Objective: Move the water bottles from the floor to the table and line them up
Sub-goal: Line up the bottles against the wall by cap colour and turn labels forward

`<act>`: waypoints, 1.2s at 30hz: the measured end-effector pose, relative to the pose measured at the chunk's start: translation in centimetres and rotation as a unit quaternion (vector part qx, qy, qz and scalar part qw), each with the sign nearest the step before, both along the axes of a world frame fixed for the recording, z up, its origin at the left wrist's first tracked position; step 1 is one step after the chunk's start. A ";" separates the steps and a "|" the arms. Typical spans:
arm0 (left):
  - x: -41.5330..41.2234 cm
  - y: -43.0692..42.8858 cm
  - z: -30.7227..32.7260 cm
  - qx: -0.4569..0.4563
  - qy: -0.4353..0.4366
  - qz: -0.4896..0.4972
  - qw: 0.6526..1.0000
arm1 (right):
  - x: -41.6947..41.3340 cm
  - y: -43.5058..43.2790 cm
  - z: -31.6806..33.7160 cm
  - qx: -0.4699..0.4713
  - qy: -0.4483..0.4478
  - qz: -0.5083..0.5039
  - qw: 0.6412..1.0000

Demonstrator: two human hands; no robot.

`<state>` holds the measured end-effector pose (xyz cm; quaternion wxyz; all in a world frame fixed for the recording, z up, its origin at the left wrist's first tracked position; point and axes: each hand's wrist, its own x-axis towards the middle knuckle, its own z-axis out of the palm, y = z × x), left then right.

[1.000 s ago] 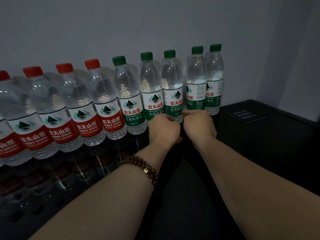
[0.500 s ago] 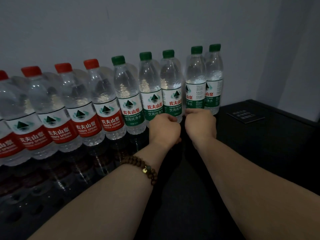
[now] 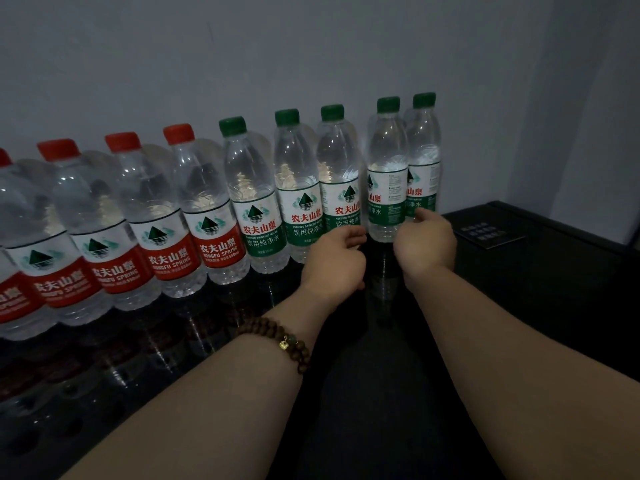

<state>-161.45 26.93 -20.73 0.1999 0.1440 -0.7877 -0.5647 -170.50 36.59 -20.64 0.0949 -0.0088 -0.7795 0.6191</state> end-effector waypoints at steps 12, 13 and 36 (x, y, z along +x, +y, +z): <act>-1.1 -0.9 -1.1 0.026 0.012 -0.042 0.999 | 0.6 -0.5 0.1 0.084 0.009 0.047 0.995; -1.2 -0.9 -1.1 0.022 0.010 -0.046 0.999 | 0.8 -0.5 0.1 0.098 0.012 0.058 0.993; -1.7 -1.4 -1.6 -0.056 -0.022 -0.053 0.997 | 1.8 -0.1 0.6 0.046 0.008 0.055 0.997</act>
